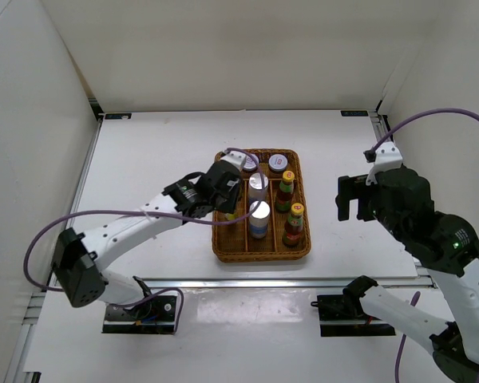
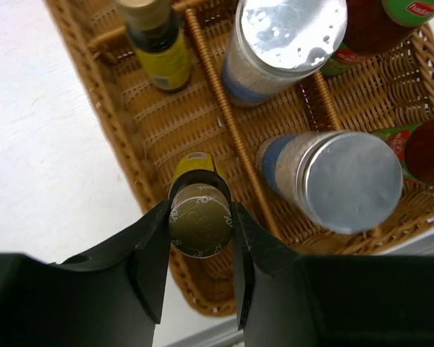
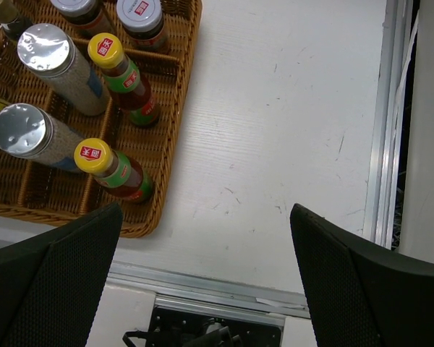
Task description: Organize the condiment bottles
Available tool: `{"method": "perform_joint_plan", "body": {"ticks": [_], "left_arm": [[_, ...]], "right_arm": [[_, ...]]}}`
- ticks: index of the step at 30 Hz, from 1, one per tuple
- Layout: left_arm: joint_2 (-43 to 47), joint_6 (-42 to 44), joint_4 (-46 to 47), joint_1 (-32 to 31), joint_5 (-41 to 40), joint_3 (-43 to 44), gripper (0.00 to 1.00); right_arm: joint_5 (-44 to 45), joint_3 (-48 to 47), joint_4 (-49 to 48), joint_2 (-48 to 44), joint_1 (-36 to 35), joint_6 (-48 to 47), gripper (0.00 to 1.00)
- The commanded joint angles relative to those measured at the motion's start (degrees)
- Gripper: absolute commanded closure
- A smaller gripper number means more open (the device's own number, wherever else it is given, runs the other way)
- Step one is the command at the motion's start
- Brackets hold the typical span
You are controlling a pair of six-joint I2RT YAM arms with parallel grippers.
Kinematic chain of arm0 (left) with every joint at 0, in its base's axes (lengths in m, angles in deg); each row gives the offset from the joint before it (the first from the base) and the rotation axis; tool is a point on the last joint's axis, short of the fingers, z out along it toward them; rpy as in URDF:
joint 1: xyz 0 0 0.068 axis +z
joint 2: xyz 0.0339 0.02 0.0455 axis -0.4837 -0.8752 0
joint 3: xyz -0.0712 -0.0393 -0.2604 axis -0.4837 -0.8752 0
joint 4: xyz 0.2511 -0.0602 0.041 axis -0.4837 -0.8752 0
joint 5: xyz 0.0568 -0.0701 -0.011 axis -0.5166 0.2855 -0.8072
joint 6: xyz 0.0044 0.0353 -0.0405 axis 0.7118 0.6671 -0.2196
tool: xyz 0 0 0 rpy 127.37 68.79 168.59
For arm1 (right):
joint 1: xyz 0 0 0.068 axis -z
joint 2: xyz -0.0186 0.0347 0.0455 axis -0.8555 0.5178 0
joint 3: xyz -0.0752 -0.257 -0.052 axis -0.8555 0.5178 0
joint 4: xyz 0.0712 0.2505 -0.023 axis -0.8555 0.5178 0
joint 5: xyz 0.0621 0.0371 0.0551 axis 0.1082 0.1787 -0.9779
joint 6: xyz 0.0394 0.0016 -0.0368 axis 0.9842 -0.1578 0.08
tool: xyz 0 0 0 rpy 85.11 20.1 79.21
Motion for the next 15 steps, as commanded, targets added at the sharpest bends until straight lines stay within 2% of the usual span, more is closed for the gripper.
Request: {"method": "perform_joint_plan", "body": {"ticks": [1,9,12,13,15], "left_arm": [[-2.68,3.49,5.34,-0.28,1.63,3.66,0.86],[-7.16,3.5,6.49,-0.28,1.63,2.97,0.76],[-7.17,3.5,6.49,-0.28,1.63,2.44,0.55],[-7.17,3.5,6.49,-0.28,1.63,2.44,0.32],[-6.04,3.5,6.49,-0.28,2.16,2.44,0.09]], "right_arm": [[1.3,-0.04,0.39,-0.69,-0.04,0.74,0.0],[2.45,-0.57,0.92,-1.74,-0.04,0.74,0.0],[2.45,-0.04,1.45,-1.74,-0.04,0.74,0.0],[2.45,-0.04,1.45,-1.74,-0.04,0.74,0.0],[2.45,0.49,1.45,-2.27,-0.04,0.74,0.0]]}}
